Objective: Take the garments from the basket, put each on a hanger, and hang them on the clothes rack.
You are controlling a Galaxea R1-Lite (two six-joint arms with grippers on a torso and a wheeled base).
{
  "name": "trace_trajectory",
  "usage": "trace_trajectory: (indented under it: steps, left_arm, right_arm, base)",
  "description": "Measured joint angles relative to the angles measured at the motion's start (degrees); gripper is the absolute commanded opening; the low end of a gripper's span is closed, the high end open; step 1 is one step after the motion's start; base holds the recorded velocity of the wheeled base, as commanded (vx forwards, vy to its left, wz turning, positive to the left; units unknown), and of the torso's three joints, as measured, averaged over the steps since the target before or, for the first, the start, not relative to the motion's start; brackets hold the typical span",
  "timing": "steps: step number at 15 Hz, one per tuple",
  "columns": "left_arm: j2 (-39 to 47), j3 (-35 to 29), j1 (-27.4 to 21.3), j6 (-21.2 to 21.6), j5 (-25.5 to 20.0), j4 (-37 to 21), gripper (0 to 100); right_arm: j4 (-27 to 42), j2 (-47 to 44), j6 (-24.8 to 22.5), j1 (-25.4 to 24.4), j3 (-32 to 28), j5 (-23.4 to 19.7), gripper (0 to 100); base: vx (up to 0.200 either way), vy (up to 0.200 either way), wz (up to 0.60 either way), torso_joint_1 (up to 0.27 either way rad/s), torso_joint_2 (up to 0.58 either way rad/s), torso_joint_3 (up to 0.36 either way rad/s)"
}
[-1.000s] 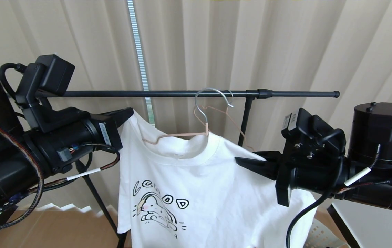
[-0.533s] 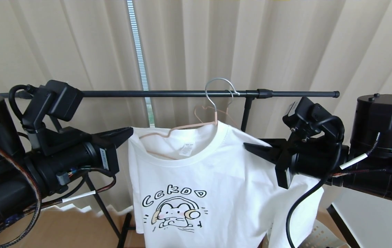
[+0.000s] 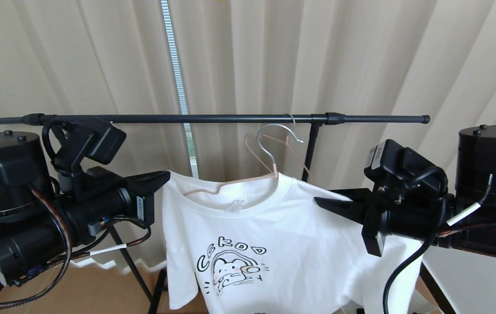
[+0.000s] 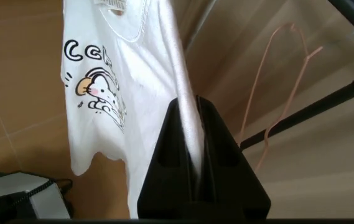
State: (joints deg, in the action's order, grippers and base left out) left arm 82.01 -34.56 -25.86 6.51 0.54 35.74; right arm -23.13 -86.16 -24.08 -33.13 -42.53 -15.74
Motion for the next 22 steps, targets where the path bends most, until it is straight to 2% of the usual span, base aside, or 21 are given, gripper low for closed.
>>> trace_trajectory:
  steps: [2, 6, 9, 13, 15, 17, 19, 22]
  left_arm:
    - [0.46, -0.06, 0.34, 0.00, -0.02, 0.02, 0]
    - [0.73, -0.30, 0.34, -0.02, -0.21, 0.17, 0]
    - [0.43, -0.33, -1.15, -0.02, -0.85, 0.38, 0]
    - [-1.85, -0.20, -5.03, -0.06, -1.51, 0.24, 0]
    - [-2.68, 0.00, -5.73, -0.13, -2.99, 0.27, 0]
    - [-3.18, 0.37, -6.14, -0.17, -3.82, 0.22, 0]
    - [-4.19, 0.39, -7.83, -0.33, -3.88, 0.24, 0]
    - [-5.61, -0.09, -10.24, -0.38, -3.86, 0.27, 0]
  right_arm:
    - [0.28, 0.78, 0.02, 0.84, 0.00, -5.19, 0]
    - [0.50, 0.94, 1.80, 1.11, 0.17, -9.14, 0]
    - [-0.11, -0.46, 6.42, -0.62, -0.10, -9.46, 0]
    - [-0.33, -2.47, 8.23, -2.22, -0.62, -9.87, 0]
    - [-0.30, -2.97, 8.29, -2.78, -0.38, -12.51, 0]
    - [-0.46, -3.83, 8.48, -2.97, -0.40, -12.84, 0]
    - [-3.19, -5.42, 9.46, -3.90, -0.62, -12.40, 0]
    - [-10.07, -7.98, 13.81, -5.40, 0.09, -8.97, 0]
  base:
    - [0.000, 0.000, 0.00, 0.000, 0.00, 0.000]
    - [0.000, 0.000, 0.00, 0.000, 0.00, 0.000]
    - [0.000, 0.000, 0.00, 0.000, 0.00, 0.000]
    - [0.000, 0.000, 0.00, 0.000, 0.00, 0.000]
    - [0.000, 0.000, 0.00, 0.000, 0.00, 0.000]
    - [0.000, 0.000, 0.00, 0.000, 0.00, 0.000]
    - [0.000, 0.000, 0.00, 0.000, 0.00, 0.000]
    - [0.000, 0.000, 0.00, 0.000, 0.00, 0.000]
